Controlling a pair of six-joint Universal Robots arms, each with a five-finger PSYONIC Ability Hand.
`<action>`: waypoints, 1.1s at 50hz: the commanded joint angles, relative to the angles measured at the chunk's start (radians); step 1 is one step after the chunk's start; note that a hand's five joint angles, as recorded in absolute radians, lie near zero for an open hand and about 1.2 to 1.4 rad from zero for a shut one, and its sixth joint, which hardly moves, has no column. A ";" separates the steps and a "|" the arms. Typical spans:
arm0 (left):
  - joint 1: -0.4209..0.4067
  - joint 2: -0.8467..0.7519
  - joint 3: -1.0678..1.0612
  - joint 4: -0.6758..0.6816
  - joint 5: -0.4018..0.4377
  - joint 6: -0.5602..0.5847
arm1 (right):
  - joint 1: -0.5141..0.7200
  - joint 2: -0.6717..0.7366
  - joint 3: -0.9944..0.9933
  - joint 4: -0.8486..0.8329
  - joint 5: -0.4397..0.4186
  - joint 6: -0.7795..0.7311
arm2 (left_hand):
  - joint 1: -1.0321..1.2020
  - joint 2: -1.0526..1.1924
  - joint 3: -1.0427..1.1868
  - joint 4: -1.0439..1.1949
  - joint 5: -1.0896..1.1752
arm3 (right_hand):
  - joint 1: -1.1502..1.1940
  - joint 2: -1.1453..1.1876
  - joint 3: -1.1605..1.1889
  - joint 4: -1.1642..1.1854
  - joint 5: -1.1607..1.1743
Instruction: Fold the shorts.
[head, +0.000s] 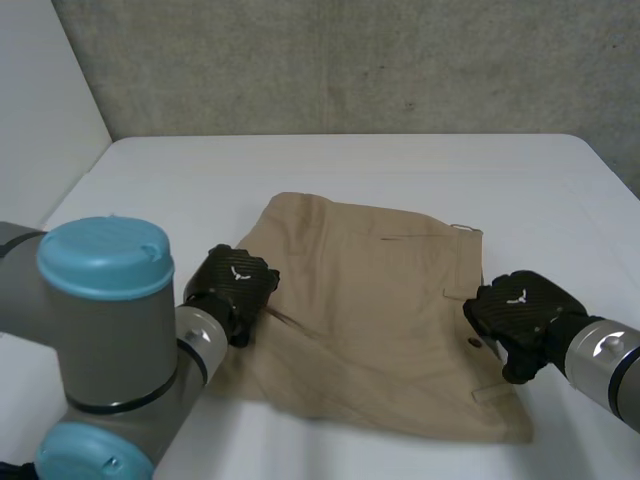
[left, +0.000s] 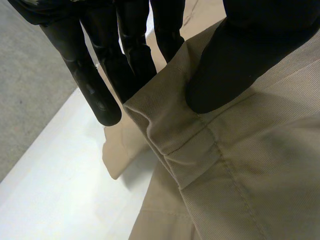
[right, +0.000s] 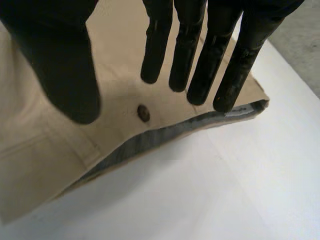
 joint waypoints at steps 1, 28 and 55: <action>-0.006 -0.004 -0.006 -0.024 -0.001 -0.001 | -0.008 -0.082 0.010 0.039 -0.036 0.088 | 0.276 0.203 0.209 0.198 0.230 | 0.036 -0.068 -0.072 -0.073 -0.084; 0.057 -0.013 0.002 -0.015 -0.020 -0.001 | -0.062 -0.140 0.329 -0.197 -0.177 0.096 | 0.276 0.203 0.209 0.198 0.230 | 0.182 0.078 0.074 0.073 0.062; 0.068 0.002 -0.043 -0.030 -0.020 -0.007 | -0.059 -0.053 0.337 -0.280 -0.084 0.060 | 0.276 0.203 0.209 0.198 0.230 | 0.754 0.650 0.647 0.645 0.634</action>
